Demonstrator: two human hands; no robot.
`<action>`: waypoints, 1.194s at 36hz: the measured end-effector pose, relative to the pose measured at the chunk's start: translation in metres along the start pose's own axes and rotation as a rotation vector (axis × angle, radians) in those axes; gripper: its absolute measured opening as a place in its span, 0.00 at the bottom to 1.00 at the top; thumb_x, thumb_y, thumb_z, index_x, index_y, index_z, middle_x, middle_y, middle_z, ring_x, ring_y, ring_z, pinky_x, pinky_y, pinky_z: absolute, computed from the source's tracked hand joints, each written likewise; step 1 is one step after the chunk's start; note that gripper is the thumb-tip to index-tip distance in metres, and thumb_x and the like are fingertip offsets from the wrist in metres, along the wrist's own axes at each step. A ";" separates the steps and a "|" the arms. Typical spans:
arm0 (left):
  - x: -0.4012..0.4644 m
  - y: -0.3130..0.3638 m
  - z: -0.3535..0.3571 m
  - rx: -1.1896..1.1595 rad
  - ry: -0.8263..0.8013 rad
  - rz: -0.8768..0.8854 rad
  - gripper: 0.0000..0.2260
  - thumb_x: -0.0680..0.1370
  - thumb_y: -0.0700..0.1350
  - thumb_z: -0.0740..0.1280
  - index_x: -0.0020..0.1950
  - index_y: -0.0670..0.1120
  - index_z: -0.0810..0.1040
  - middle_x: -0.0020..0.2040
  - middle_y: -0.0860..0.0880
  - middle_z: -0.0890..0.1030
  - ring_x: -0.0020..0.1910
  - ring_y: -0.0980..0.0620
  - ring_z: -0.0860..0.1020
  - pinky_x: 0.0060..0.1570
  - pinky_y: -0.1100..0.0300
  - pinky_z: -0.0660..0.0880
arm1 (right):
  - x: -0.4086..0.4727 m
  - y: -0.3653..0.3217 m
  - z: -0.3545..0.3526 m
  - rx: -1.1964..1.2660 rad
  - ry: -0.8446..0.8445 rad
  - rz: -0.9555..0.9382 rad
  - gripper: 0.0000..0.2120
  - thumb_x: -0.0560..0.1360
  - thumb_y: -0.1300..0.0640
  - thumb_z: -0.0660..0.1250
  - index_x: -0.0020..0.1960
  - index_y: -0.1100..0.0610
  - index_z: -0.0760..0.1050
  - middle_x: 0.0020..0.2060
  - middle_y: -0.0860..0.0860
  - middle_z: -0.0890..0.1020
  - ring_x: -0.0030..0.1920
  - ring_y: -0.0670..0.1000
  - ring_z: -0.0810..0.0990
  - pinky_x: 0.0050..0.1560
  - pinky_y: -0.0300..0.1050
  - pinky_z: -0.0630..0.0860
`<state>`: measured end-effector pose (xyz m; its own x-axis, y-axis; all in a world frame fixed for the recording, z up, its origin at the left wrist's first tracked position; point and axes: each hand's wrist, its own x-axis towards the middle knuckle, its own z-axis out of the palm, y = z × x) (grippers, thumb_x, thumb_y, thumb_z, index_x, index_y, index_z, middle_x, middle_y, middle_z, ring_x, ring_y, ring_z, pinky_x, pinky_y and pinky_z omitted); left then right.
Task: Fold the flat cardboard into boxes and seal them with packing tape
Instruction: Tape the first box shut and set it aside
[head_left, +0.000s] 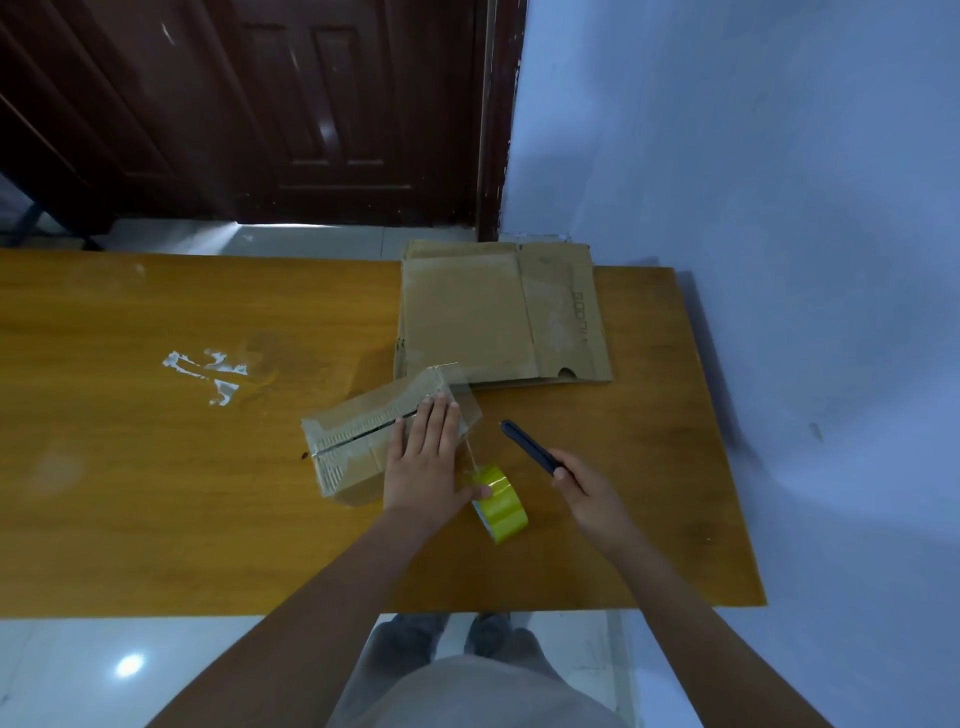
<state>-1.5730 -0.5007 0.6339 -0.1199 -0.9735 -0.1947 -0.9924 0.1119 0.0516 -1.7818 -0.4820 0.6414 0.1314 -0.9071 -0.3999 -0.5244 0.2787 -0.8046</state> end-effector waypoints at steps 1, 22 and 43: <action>0.000 0.000 0.000 0.000 0.000 0.001 0.49 0.70 0.74 0.53 0.71 0.45 0.28 0.76 0.48 0.33 0.72 0.52 0.30 0.69 0.49 0.30 | -0.001 0.000 0.000 0.010 0.004 -0.001 0.13 0.82 0.55 0.54 0.65 0.52 0.69 0.50 0.49 0.76 0.51 0.48 0.75 0.50 0.39 0.71; 0.000 -0.001 0.003 -0.001 0.015 0.002 0.50 0.69 0.74 0.54 0.71 0.45 0.29 0.77 0.47 0.36 0.72 0.51 0.31 0.70 0.48 0.32 | -0.010 0.006 0.003 -0.033 0.085 -0.030 0.08 0.80 0.57 0.60 0.56 0.54 0.76 0.34 0.45 0.76 0.34 0.41 0.72 0.34 0.31 0.68; 0.000 -0.002 0.003 -0.018 -0.003 0.012 0.49 0.70 0.74 0.54 0.71 0.45 0.29 0.77 0.48 0.35 0.73 0.51 0.32 0.73 0.47 0.36 | 0.002 -0.009 0.012 -0.277 0.090 -0.076 0.12 0.80 0.55 0.59 0.60 0.55 0.78 0.34 0.46 0.77 0.31 0.41 0.73 0.30 0.33 0.67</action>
<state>-1.5709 -0.5003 0.6306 -0.1317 -0.9716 -0.1966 -0.9902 0.1197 0.0718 -1.7669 -0.4827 0.6424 0.1105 -0.9500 -0.2920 -0.7270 0.1231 -0.6755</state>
